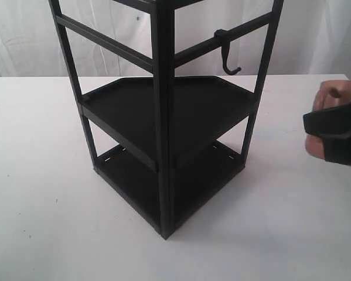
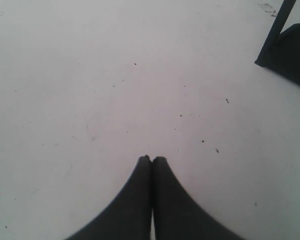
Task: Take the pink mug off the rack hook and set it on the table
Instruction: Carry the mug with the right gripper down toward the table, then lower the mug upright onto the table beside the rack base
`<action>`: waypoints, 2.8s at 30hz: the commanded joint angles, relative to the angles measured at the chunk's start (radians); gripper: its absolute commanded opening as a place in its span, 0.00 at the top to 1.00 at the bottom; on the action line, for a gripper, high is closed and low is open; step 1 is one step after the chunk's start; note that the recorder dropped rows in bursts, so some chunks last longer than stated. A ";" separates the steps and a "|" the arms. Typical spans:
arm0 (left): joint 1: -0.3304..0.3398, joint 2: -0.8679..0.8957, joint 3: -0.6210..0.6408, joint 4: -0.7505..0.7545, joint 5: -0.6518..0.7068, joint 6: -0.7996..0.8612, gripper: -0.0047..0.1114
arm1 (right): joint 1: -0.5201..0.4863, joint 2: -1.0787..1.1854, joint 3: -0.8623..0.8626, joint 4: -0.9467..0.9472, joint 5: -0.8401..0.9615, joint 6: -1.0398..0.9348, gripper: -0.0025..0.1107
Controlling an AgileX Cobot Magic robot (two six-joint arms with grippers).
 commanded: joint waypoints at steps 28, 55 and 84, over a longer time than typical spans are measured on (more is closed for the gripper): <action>-0.007 -0.003 0.007 -0.002 0.008 0.000 0.96 | 0.090 -0.013 0.362 -0.133 -0.719 0.048 0.98; -0.007 -0.003 0.007 -0.002 0.008 0.000 0.96 | 0.201 0.362 0.557 -1.041 -1.509 0.938 0.98; -0.007 -0.003 0.007 -0.002 0.008 0.000 0.96 | 0.201 0.859 0.557 -1.082 -1.692 0.582 0.98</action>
